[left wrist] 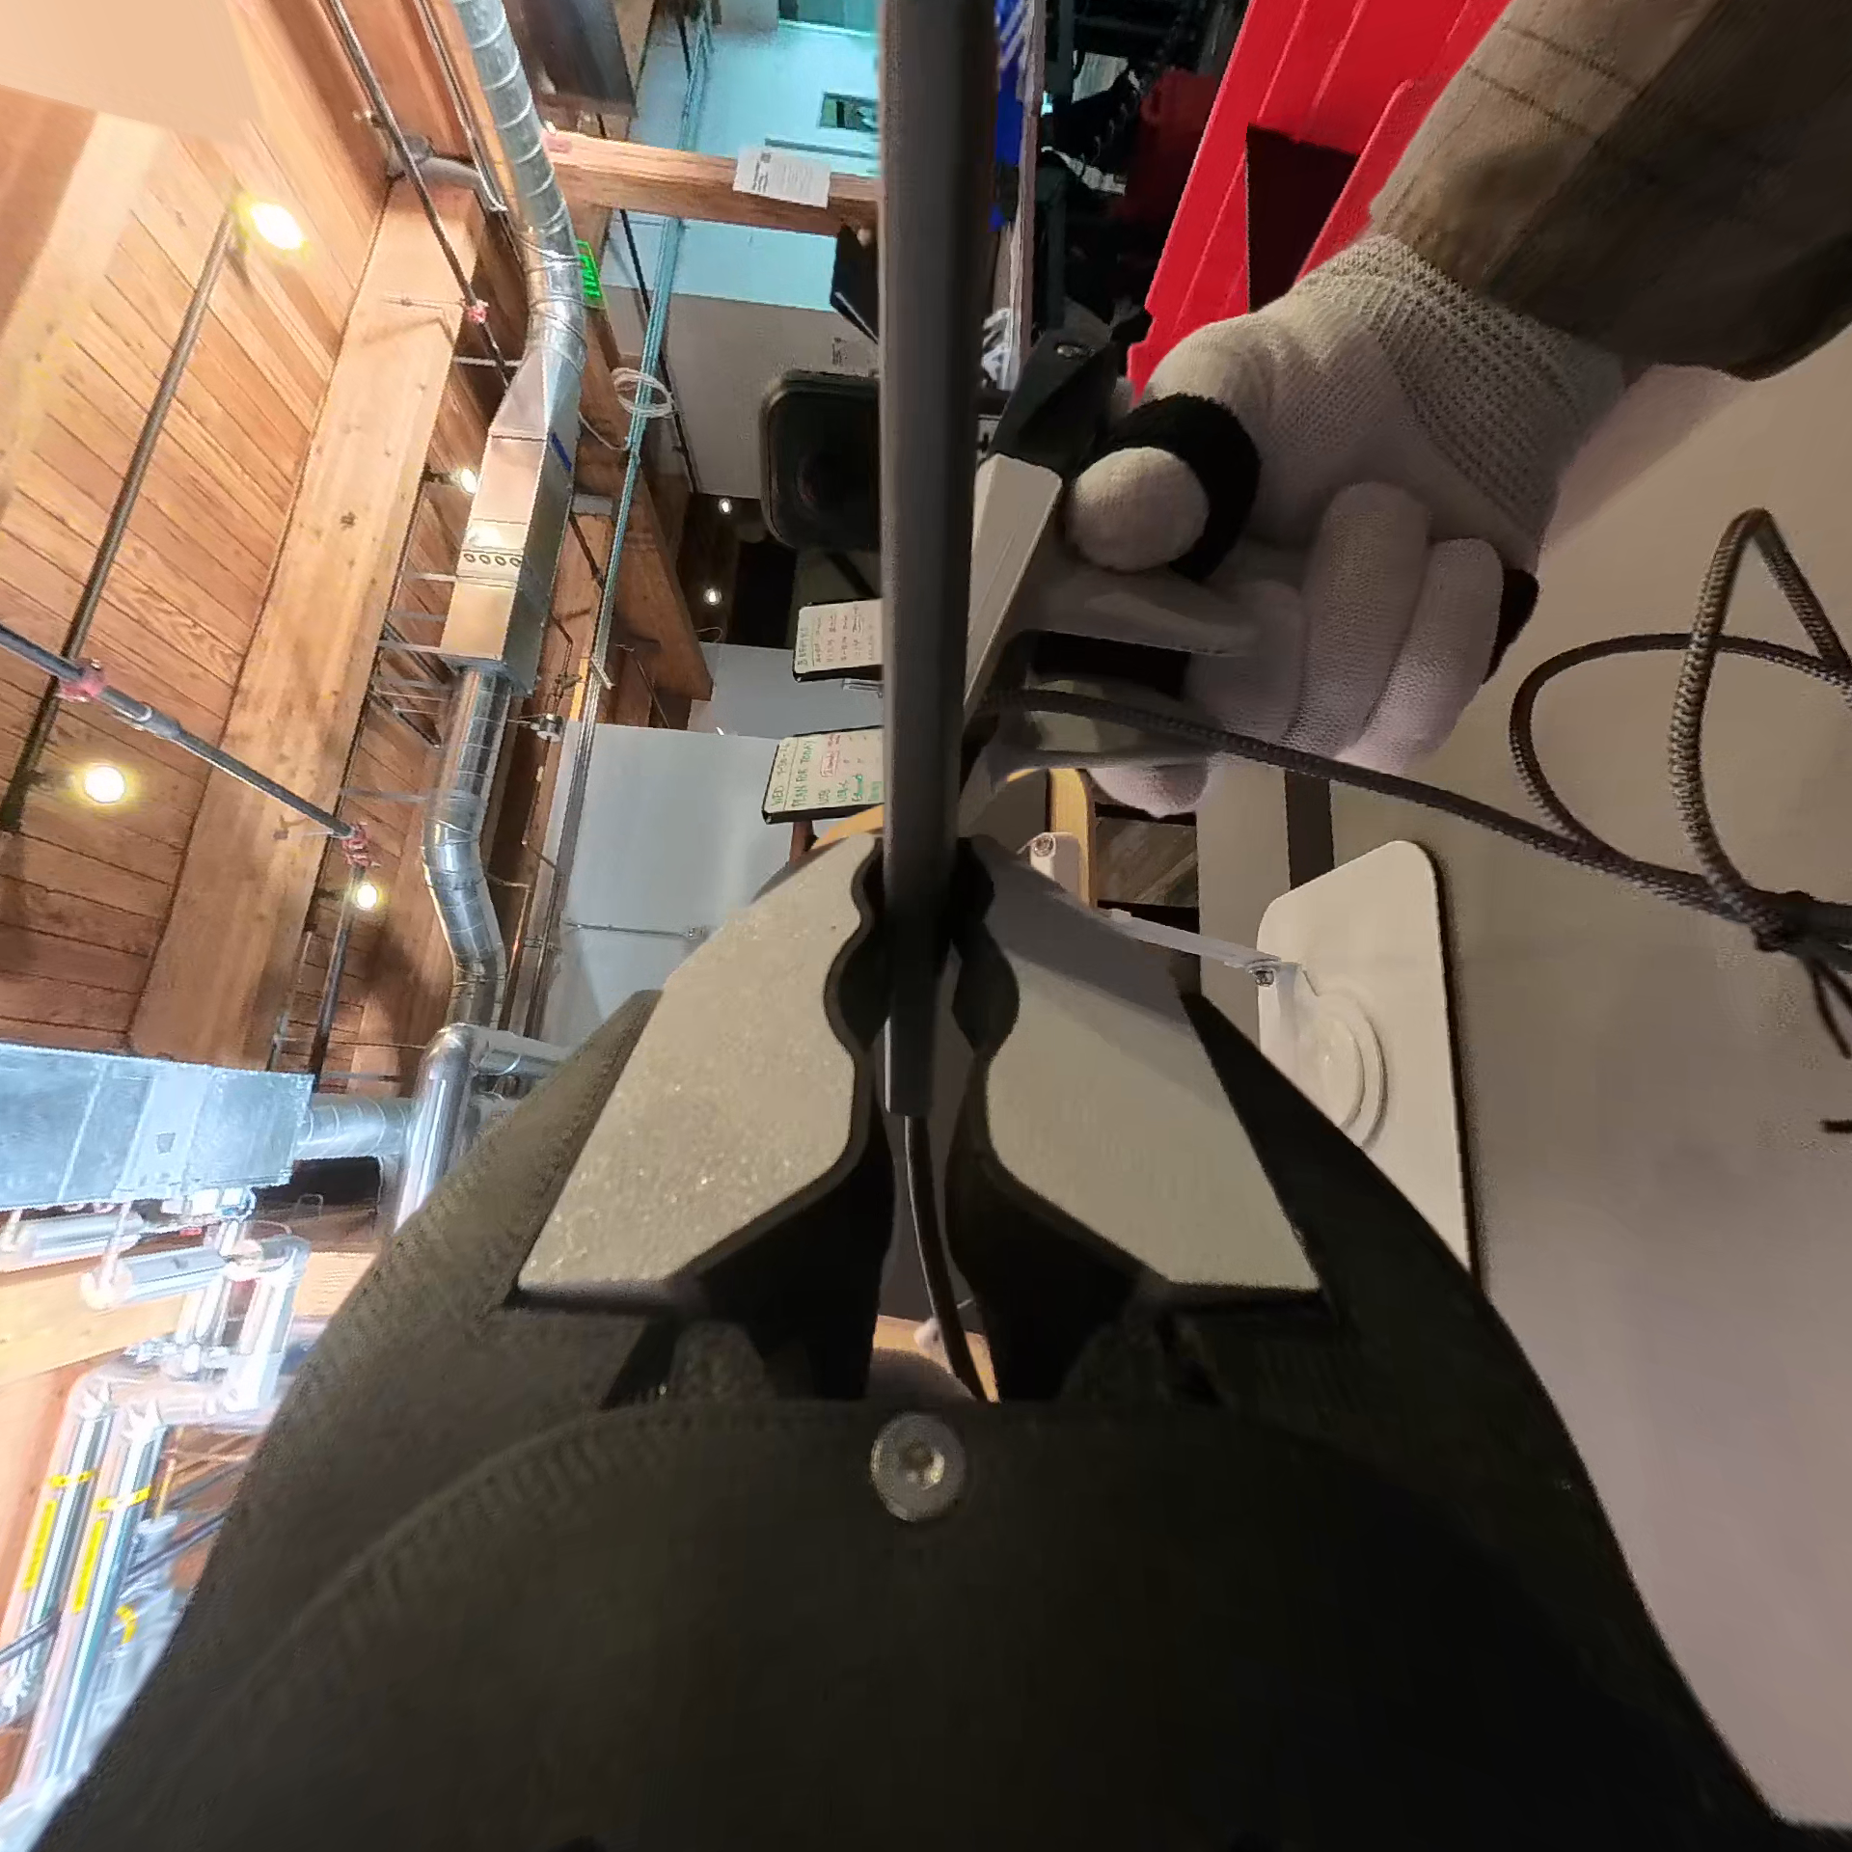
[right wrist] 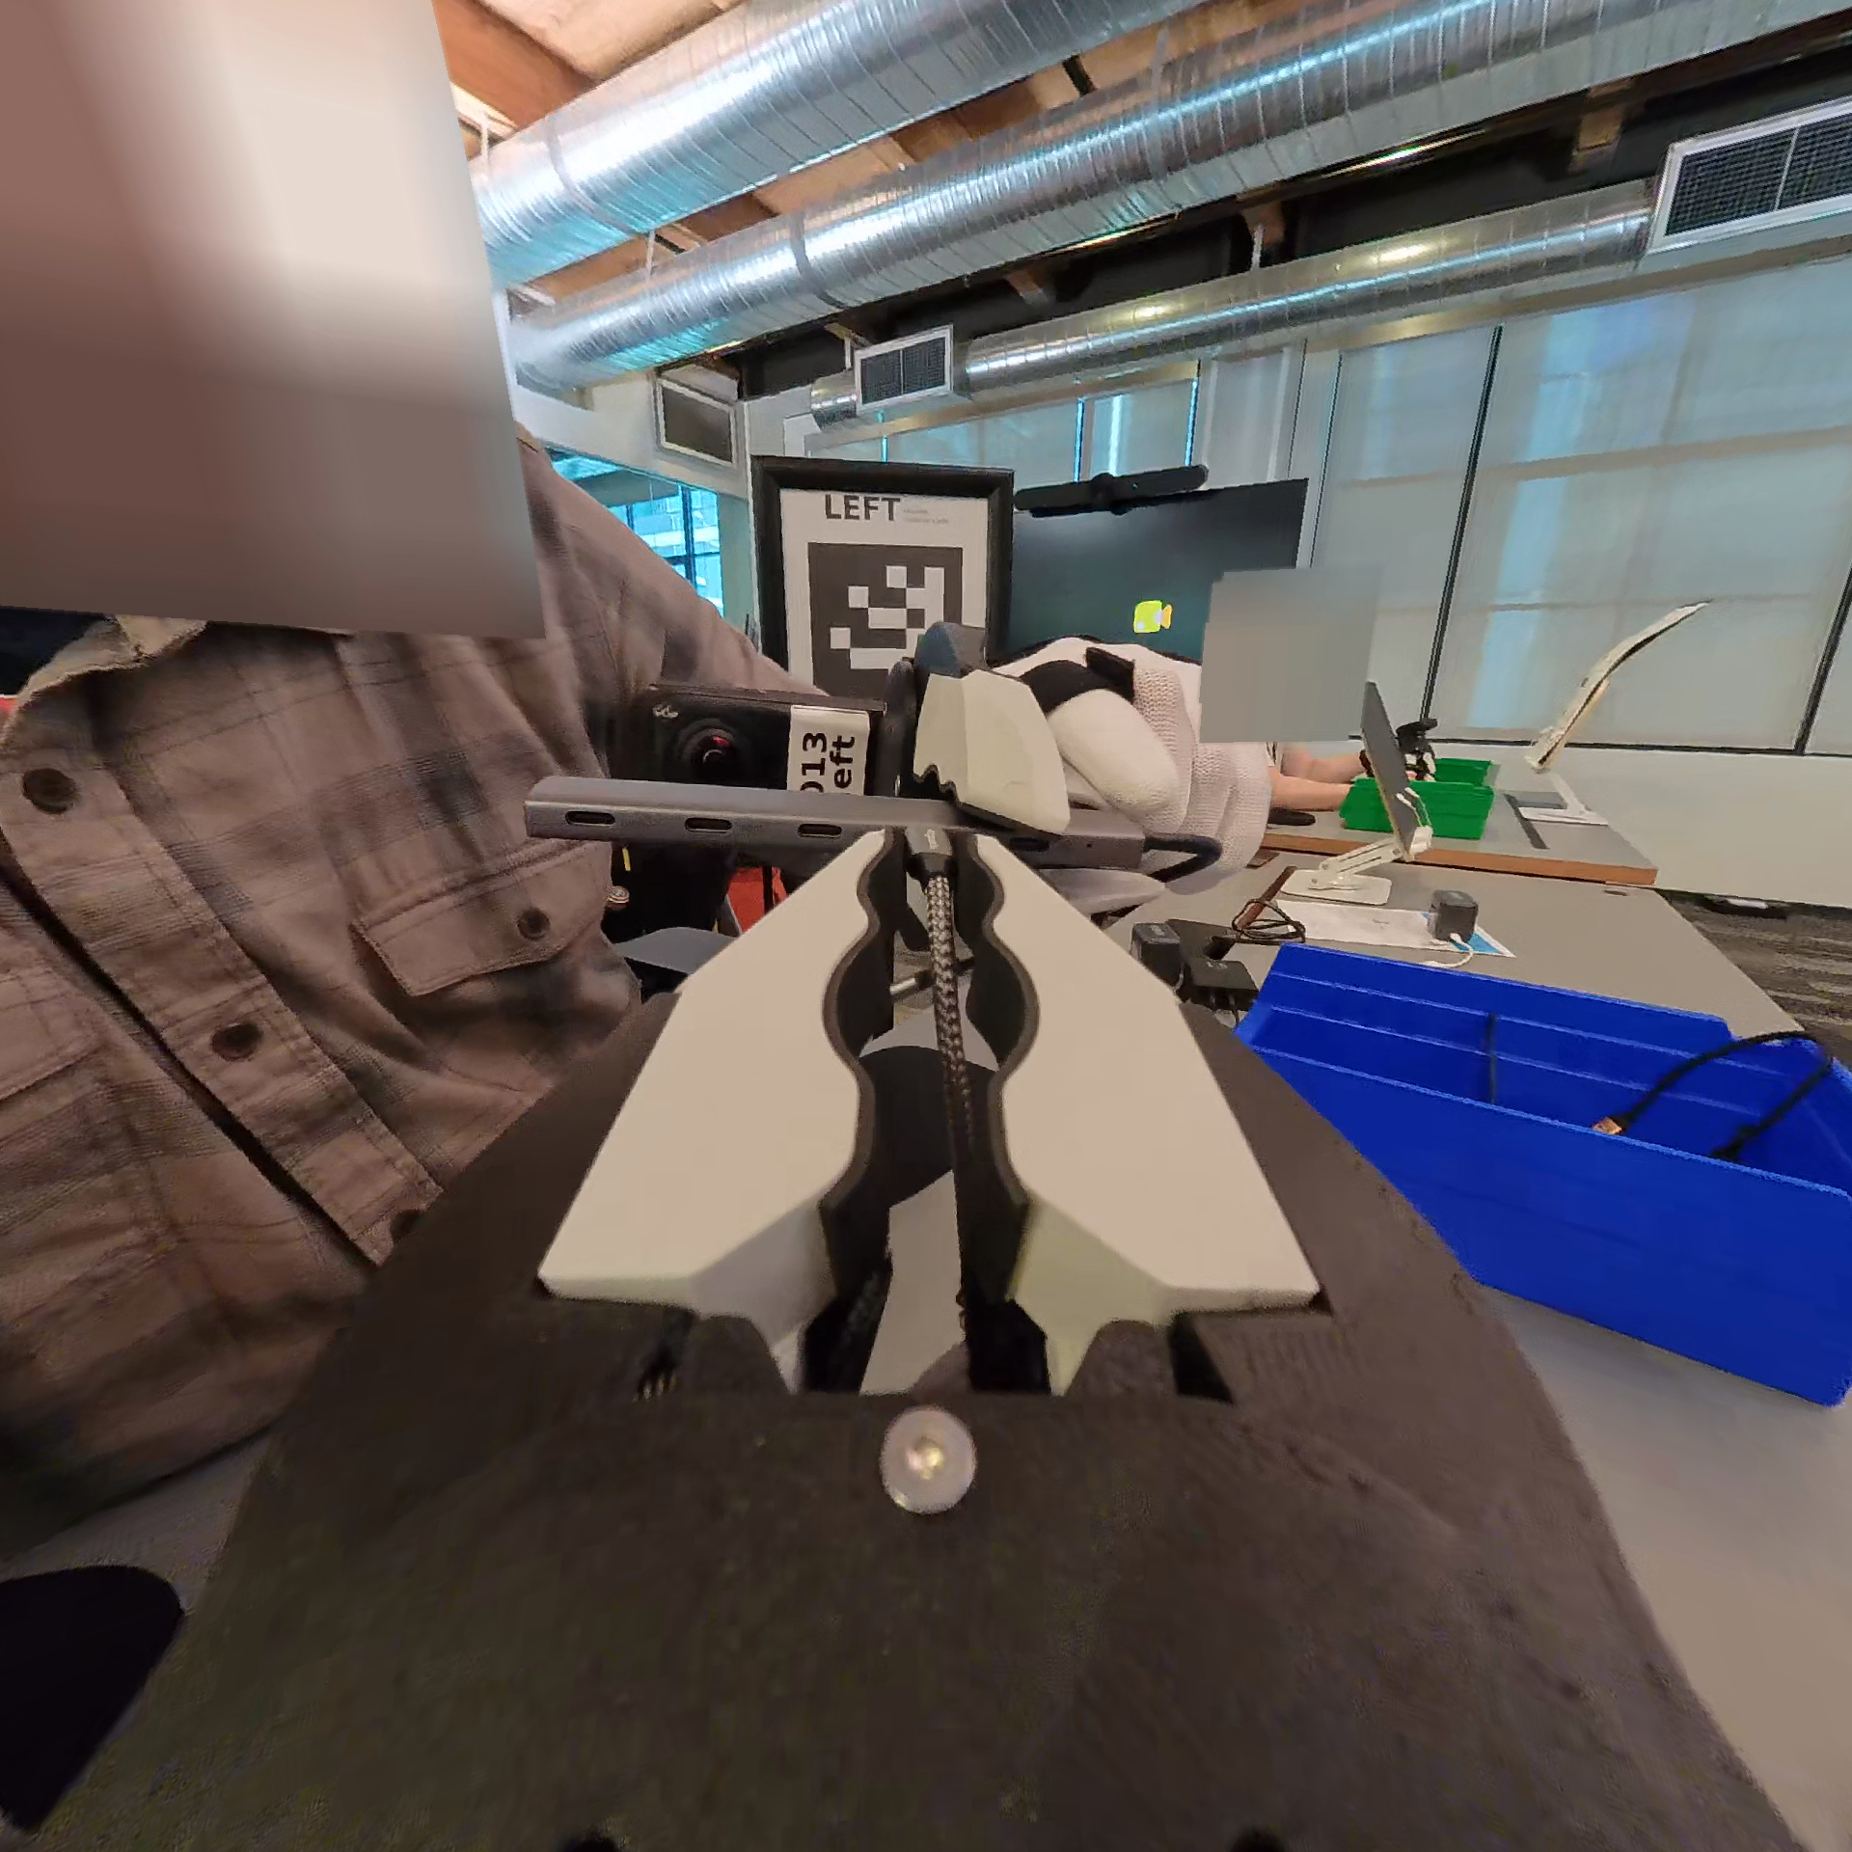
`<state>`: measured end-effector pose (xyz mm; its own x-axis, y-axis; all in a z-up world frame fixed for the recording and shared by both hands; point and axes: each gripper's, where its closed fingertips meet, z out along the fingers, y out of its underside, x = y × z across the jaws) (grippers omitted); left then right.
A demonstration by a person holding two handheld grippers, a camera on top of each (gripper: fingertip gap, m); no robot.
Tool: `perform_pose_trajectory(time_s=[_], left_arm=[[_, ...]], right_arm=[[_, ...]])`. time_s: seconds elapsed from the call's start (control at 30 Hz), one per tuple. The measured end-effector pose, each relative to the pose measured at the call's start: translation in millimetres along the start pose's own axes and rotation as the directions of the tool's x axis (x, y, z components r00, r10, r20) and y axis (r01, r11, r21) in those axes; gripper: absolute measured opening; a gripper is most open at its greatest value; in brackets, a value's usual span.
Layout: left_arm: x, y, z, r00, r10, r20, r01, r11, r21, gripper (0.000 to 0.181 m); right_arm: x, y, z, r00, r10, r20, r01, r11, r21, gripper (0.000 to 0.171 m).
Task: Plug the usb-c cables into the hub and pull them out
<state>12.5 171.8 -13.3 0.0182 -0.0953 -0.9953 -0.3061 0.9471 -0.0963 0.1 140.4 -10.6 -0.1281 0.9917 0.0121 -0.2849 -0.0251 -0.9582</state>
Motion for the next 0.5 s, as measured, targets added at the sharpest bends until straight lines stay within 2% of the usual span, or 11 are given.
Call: perform_pose_trajectory(time_s=[0.23, 0.5], left_arm=[[-2, -8, -1, 1.000, -0.011, 0.023, 0.011, 1.000, 0.002, 0.011], [3, -25, -5, 0.998, 0.060, -0.029, -0.058, 0.997, 0.042, 0.011]], right_arm=[[-6, -4, 0, 0.999, 0.004, 0.047, -0.006, 0.999, 0.042, 0.008], [-24, 0, -1, 0.987, 0.017, 0.163, -0.025, 0.999, 0.047, 0.007]])
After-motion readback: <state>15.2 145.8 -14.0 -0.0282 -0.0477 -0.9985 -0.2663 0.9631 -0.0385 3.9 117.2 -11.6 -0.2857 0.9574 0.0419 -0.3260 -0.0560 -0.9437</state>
